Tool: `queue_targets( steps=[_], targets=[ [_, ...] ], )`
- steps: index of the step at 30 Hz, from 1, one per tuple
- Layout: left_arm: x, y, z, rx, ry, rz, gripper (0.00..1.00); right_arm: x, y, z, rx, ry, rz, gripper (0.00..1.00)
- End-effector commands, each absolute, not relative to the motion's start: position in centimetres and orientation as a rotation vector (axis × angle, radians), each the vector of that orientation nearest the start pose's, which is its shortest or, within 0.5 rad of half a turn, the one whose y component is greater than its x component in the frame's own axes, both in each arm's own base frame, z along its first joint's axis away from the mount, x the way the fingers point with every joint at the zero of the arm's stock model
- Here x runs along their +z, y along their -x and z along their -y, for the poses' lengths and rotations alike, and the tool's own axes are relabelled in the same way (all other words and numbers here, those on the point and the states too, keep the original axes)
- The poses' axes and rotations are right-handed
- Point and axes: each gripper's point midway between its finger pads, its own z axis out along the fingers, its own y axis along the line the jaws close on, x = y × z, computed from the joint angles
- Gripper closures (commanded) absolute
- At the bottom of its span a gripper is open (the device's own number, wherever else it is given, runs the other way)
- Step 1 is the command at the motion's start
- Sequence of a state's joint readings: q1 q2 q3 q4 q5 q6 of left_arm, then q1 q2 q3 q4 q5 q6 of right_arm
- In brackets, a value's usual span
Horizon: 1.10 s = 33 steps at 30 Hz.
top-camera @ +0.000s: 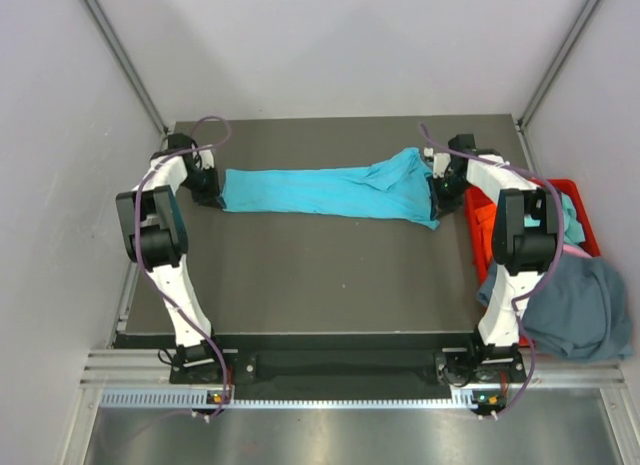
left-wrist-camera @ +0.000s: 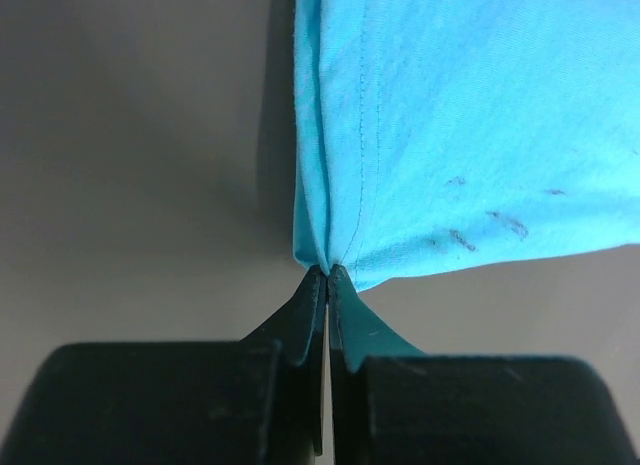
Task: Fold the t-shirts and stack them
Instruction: Fold the tshirt
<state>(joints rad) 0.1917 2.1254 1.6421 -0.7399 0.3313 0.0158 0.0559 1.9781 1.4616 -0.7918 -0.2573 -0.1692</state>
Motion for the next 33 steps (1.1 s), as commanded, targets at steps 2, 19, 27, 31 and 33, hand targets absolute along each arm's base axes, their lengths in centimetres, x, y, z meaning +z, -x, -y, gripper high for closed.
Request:
queue_targets(
  steps=[2, 19, 27, 31, 33],
  targets=[
    [7.4, -43.1, -3.9, -0.356, 0.104, -2.697, 1.0, 5.3, -40.0, -4.6, 0.269, 0.371, -2.781, 1.0],
    [10.2, -40.9, -4.6, -0.296, 0.184, -2.675, 0.71, 11.3, -40.9, -4.2, 0.198, 0.407, -2.637, 0.63],
    [14.7, -41.9, -1.3, -0.413, 0.162, -2.513, 0.66, 14.1, -44.6, -7.4, 0.212, 0.537, -2.451, 0.62],
    [12.2, -42.5, 0.9, -0.493, 0.123, -2.537, 0.68, 13.5, -46.6, -10.4, 0.357, 0.539, -2.44, 0.65],
    [10.7, -42.4, 1.5, -0.541, 0.141, -2.561, 0.68, 12.3, -47.3, -11.4, 0.39, 0.547, -2.46, 0.64]
  ],
)
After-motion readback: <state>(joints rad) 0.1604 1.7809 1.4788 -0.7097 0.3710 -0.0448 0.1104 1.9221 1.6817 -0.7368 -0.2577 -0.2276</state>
